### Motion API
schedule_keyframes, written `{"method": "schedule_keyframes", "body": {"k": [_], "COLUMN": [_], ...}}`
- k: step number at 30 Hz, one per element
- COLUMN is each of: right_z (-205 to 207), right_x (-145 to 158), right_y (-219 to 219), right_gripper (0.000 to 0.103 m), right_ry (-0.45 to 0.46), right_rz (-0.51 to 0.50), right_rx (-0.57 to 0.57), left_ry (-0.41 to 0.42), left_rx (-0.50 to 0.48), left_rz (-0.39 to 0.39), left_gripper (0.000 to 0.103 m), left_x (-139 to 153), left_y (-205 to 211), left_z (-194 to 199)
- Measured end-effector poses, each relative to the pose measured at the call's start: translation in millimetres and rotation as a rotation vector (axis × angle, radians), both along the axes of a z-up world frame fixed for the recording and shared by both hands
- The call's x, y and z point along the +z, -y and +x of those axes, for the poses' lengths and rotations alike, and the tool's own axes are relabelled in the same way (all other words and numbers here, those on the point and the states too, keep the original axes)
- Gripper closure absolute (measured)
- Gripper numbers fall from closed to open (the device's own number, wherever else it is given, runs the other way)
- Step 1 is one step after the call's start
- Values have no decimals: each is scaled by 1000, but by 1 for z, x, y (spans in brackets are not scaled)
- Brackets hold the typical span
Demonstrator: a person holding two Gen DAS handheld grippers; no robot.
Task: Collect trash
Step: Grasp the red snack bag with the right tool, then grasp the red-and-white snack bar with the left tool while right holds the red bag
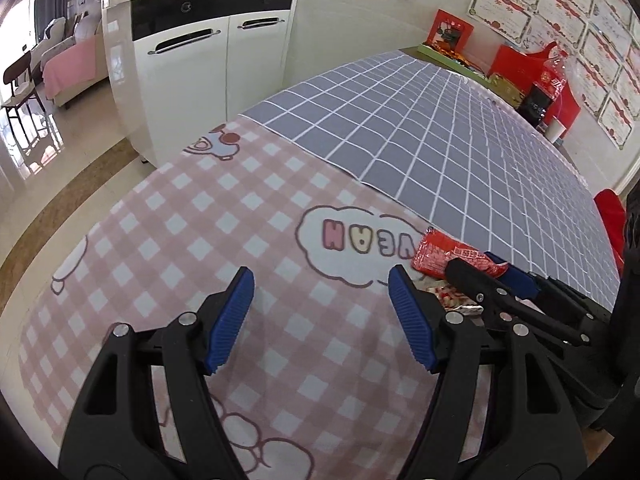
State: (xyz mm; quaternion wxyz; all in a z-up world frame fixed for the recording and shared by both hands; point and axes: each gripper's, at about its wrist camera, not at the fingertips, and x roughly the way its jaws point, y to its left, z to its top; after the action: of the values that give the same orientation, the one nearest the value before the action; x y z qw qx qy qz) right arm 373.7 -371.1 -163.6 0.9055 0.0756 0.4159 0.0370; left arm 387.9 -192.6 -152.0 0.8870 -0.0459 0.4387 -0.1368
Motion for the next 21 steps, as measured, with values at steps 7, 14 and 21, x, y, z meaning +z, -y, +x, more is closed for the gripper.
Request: {"method": "schedule_keyframes", "body": {"k": [7, 14, 21], "right_z": [-21, -43, -48], "right_x": [16, 24, 25], "right_y": [17, 41, 57], "right_gripper": [81, 81, 81], "right_ry": [50, 85, 94], "right_rz": [-11, -8, 34], "right_rx": [-40, -105, -132], "left_ry": [12, 0, 27], "left_rx": [-70, -157, -204], "left_rz": [-5, 27, 80], "left_gripper": [34, 34, 34], "left_x": [2, -5, -7], "left_y": [24, 57, 77], "left_z": [-9, -13, -17]}}
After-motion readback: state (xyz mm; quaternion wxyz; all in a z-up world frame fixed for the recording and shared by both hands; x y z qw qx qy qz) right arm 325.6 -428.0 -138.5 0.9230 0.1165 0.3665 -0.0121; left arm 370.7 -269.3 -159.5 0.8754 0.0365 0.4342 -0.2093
